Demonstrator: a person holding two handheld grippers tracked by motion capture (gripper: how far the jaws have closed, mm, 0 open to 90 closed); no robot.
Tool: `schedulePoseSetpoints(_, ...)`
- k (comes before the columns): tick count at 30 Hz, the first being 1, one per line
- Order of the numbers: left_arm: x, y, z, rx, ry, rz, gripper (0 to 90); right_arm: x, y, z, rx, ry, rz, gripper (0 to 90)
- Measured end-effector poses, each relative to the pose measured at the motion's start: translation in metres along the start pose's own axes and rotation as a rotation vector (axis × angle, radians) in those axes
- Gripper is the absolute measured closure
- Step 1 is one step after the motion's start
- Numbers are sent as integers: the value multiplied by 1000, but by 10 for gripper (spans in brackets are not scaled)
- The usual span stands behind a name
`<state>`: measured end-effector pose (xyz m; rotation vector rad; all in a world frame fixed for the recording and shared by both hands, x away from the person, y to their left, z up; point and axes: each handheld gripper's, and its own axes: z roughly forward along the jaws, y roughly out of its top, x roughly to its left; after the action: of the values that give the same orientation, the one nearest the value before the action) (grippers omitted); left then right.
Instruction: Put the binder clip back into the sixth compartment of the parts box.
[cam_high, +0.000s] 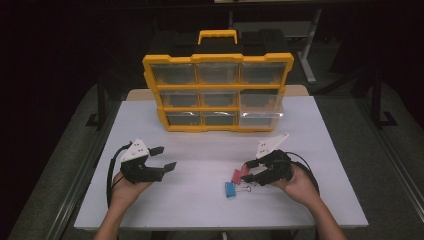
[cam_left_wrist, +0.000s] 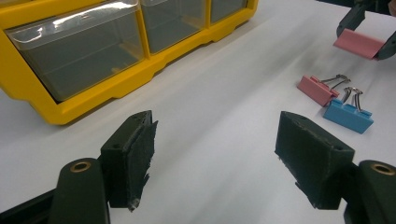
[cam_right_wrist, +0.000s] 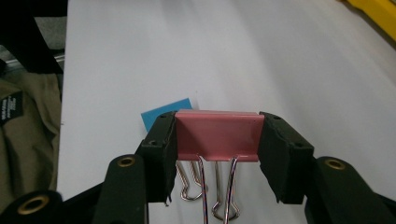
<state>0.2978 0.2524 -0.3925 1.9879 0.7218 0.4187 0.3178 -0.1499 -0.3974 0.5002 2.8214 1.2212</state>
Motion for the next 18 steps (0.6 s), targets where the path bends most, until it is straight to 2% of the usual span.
schedulePoseSetpoints(7,0,0,-1,-2,0,1,283,-5,8,-11,-4,18,1,485)
schedulePoseSetpoints(18,0,0,1,7,9,7,283,-10,32,-37,-42,35,-15,485)
